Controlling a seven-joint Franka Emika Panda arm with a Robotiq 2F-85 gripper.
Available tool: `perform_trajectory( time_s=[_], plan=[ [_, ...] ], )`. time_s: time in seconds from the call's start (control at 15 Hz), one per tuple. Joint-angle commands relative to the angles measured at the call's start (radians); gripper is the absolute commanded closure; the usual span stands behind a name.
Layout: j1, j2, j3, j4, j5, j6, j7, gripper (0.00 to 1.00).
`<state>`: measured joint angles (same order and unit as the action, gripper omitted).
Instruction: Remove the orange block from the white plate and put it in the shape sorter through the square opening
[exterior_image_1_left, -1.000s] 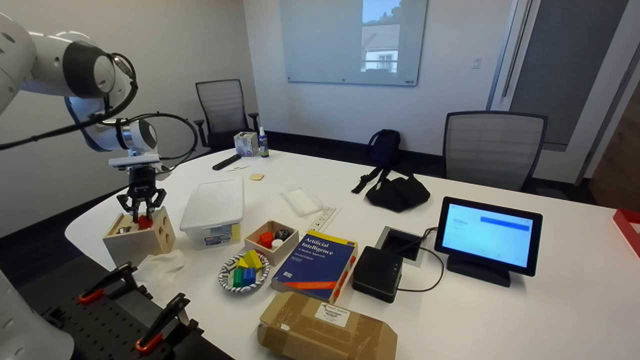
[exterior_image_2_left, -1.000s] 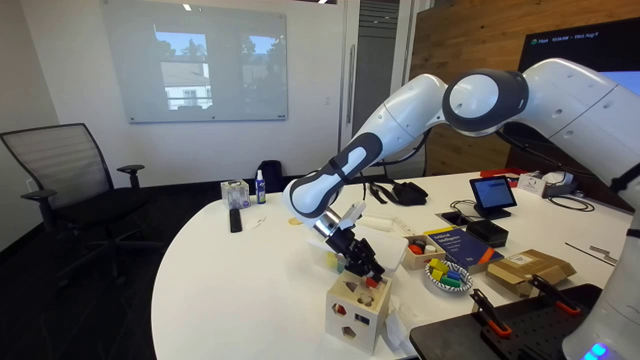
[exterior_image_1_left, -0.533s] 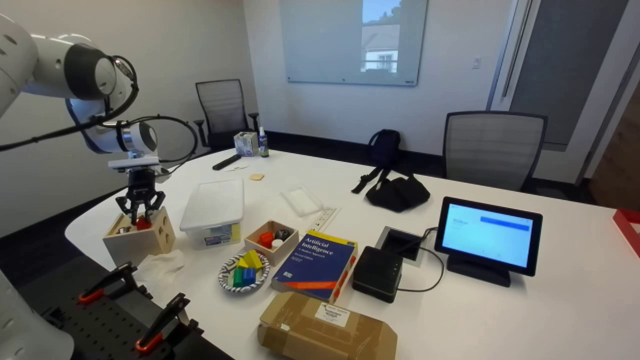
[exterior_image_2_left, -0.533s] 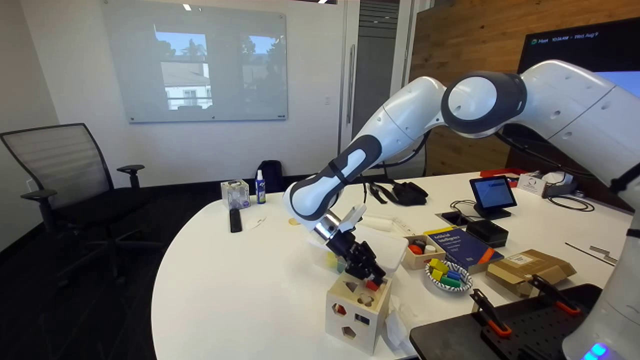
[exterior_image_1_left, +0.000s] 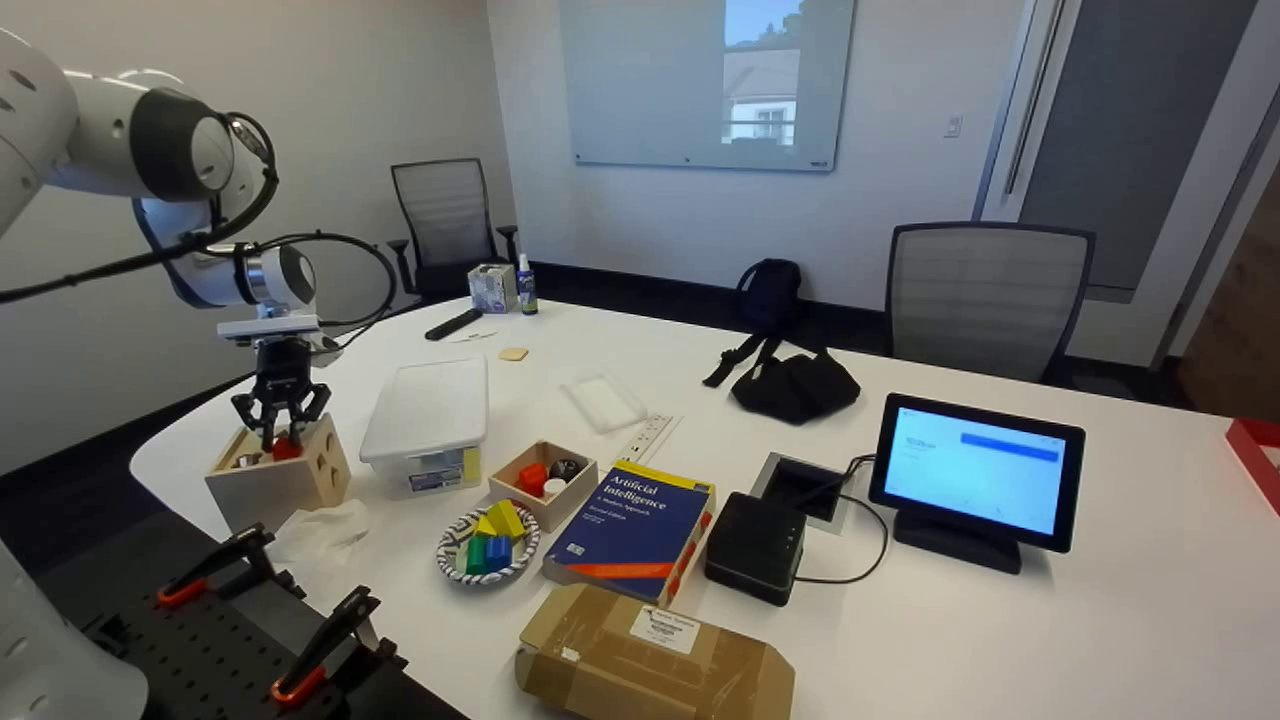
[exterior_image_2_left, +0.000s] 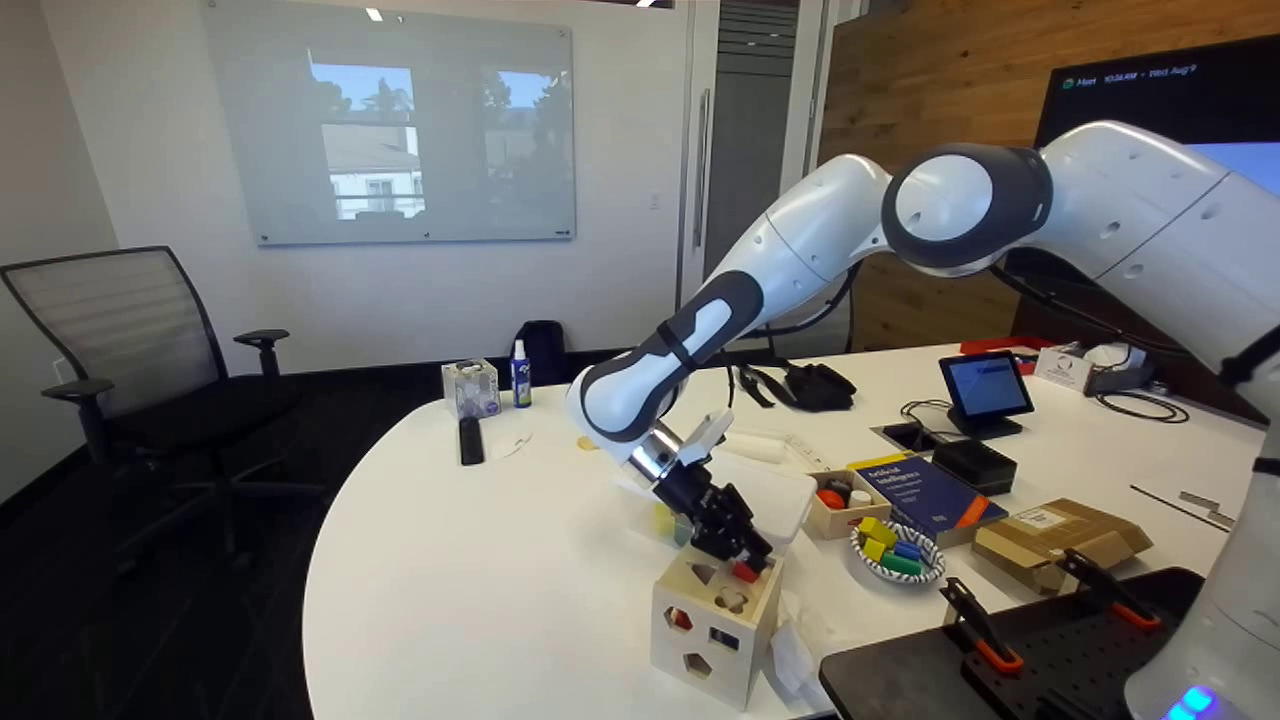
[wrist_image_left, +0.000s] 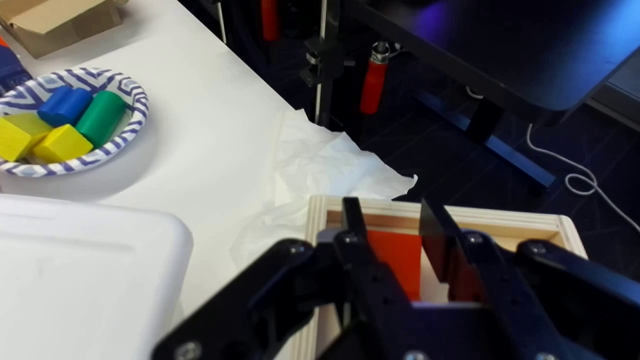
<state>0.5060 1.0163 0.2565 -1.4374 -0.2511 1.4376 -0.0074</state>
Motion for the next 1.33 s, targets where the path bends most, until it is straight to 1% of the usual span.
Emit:
perform_trajectory(
  time_s=[0.0,0.27,0.33,0.4,0.53,0.87,1.13,1.27],
  plan=[
    [-0.003,0.016,-0.003,0.021,0.031,-0.032,0.003,0.91],
    [-0.002,0.023,-0.006,0.021,0.034,-0.022,0.013,0.91],
    [-0.002,0.023,-0.006,0.019,0.034,-0.013,0.017,0.63],
    [-0.003,0.021,-0.006,0.018,0.033,-0.009,0.018,0.4],
    [-0.004,0.012,-0.005,0.012,0.032,0.006,0.021,0.36],
    [-0.019,-0.022,0.004,-0.006,0.041,0.053,0.006,0.01],
    [-0.039,-0.105,0.005,-0.064,0.059,0.145,0.021,0.0],
    [-0.057,-0.175,0.004,-0.119,0.071,0.225,0.035,0.0]
  ],
)
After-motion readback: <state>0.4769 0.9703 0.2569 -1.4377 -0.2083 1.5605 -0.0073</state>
